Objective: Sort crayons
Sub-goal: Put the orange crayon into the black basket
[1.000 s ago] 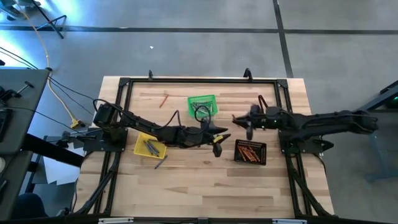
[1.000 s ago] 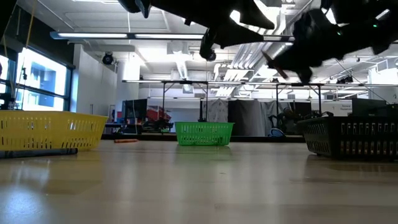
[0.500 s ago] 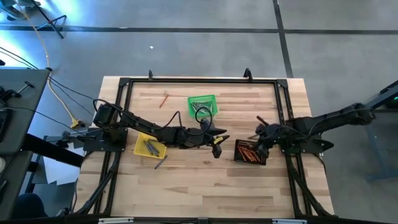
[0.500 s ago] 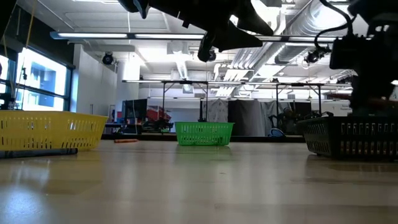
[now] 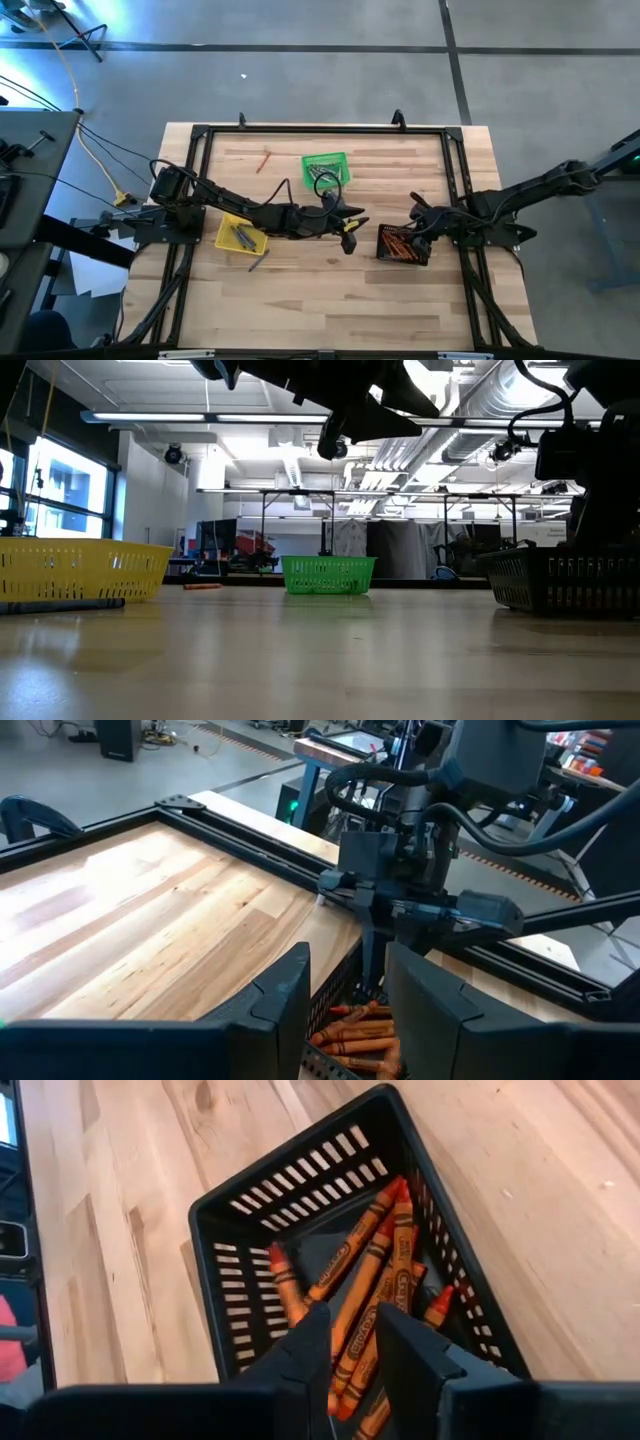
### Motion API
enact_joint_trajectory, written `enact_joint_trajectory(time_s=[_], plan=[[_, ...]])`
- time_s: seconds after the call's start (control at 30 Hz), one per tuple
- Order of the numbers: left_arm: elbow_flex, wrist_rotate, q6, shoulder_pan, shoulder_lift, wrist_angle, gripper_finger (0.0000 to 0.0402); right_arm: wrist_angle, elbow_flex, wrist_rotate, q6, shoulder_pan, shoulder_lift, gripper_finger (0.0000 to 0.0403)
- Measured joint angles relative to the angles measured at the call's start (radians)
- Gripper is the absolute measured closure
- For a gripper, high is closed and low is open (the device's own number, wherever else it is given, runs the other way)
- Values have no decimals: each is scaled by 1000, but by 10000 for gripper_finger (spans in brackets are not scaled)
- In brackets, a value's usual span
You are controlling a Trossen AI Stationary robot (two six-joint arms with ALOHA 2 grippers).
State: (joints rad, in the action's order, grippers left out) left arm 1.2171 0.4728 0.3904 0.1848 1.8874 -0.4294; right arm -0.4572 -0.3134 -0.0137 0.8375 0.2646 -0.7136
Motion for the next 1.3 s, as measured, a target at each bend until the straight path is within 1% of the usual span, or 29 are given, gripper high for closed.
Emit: enact_joint_trajectory(time_s=[0.17,0.27,0.37,0.47,0.6,0.67,0.8,0.87,0.97,1.17,1.3], plan=[[0,0,0,0,0,29,284,19,0,24,-6,0,2,324],[0,0,-1,-3,-16,133,284,67,0,56,-32,0,3,325],[0,1,24,-17,-59,344,284,126,0,90,-74,-1,3,325],[0,10,118,-50,-108,603,284,167,0,102,-96,-3,3,325],[2,11,232,-110,-176,945,284,178,0,102,-119,-3,3,325],[1,10,286,-149,-192,1120,284,178,0,98,-124,-3,3,325],[0,6,333,-244,-188,1365,284,178,0,70,-158,-3,3,325],[-1,-19,308,-300,-169,1404,284,179,0,48,-187,-3,3,325],[-10,-44,239,-386,-147,1409,284,186,0,26,-215,-11,3,325],[-10,-50,148,-561,-99,1400,284,186,0,35,-210,-51,3,325],[-10,-117,105,-665,-62,1400,284,186,0,52,-211,-67,3,324]])
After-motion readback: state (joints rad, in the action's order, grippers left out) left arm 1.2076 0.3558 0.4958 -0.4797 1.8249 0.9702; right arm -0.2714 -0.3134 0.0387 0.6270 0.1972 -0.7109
